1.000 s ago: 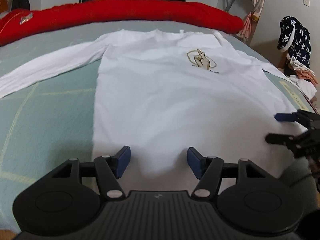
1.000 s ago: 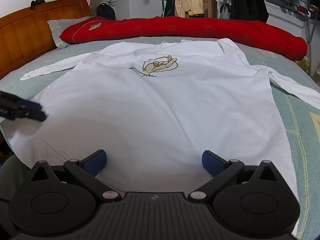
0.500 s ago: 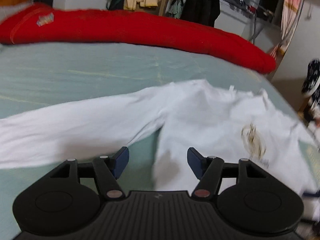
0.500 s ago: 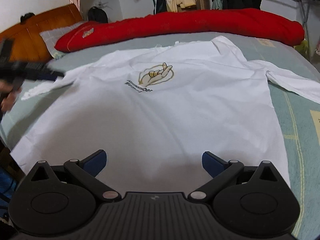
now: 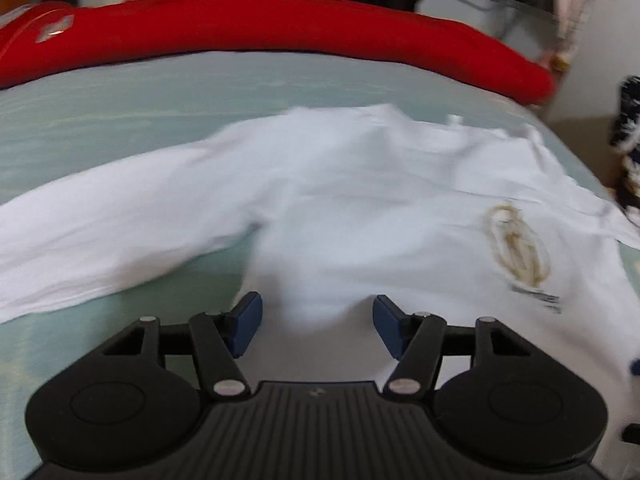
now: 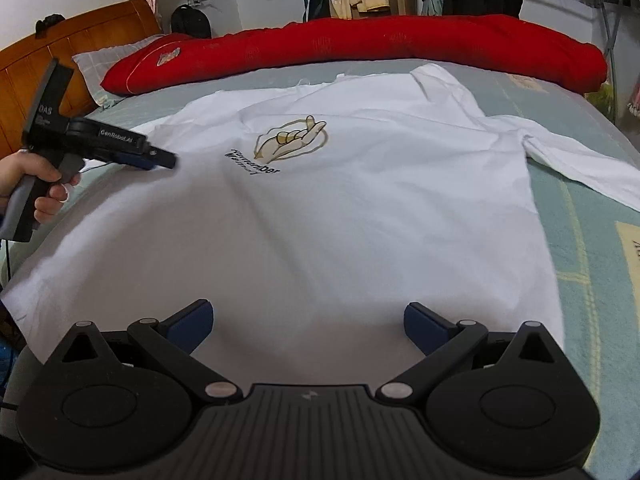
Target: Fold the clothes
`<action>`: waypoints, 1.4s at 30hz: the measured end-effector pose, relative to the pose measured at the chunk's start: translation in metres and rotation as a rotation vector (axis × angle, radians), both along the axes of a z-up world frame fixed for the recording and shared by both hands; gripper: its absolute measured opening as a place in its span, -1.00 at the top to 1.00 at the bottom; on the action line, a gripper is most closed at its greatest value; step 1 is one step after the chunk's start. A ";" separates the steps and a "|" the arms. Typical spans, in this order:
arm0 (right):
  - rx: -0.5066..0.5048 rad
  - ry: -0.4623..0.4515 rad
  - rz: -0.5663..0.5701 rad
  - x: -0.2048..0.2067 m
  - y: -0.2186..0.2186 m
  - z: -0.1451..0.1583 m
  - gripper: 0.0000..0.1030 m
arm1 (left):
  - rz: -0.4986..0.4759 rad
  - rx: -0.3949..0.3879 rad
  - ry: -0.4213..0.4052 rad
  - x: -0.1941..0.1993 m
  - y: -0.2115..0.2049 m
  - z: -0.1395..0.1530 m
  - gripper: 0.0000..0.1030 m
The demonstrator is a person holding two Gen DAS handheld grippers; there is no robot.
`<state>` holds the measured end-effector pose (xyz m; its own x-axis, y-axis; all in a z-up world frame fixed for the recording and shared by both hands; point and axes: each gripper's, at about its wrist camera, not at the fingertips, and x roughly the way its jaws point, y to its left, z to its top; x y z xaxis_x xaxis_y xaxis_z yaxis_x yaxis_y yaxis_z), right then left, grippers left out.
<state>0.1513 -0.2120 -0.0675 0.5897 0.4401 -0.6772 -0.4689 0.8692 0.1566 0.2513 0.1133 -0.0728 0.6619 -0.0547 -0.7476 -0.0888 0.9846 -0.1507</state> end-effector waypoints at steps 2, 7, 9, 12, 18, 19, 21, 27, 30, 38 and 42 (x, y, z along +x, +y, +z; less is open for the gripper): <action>0.020 -0.001 -0.004 0.000 -0.009 0.004 -1.00 | 0.001 0.011 0.013 -0.005 -0.004 0.010 -0.21; 0.078 -0.027 0.013 0.022 -0.024 0.031 -1.00 | -0.123 -0.004 -0.047 -0.014 -0.029 0.043 -0.26; 0.093 -0.043 0.046 0.039 -0.022 0.045 -1.00 | -0.186 -0.082 -0.060 -0.006 -0.041 0.050 -0.27; 0.097 -0.044 0.104 0.074 -0.015 0.062 -1.00 | -0.252 -0.192 -0.073 0.010 -0.055 0.054 -0.27; 0.129 0.063 0.148 0.152 -0.006 0.046 -1.00 | -0.352 -0.297 -0.004 0.061 -0.076 0.028 -0.28; 0.134 0.098 0.143 0.167 -0.006 0.038 -1.00 | -0.358 -0.279 0.013 0.072 -0.078 0.021 -0.28; 0.097 0.148 0.122 0.194 -0.007 0.021 -1.00 | -0.369 -0.242 0.047 0.093 -0.083 0.007 -0.24; -0.120 0.079 0.010 0.264 -0.023 0.010 -1.00 | -0.349 -0.068 -0.011 0.158 -0.088 0.004 -0.24; -0.082 0.140 -0.016 0.292 -0.035 0.012 -1.00 | -0.352 -0.080 0.023 0.174 -0.088 0.009 -0.24; -0.028 0.182 0.184 0.239 -0.012 0.075 -1.00 | -0.343 0.024 0.023 0.114 -0.087 0.060 -0.29; 0.048 0.346 0.354 0.200 0.029 0.069 -1.00 | -0.271 -0.030 0.143 0.074 -0.085 0.060 -0.29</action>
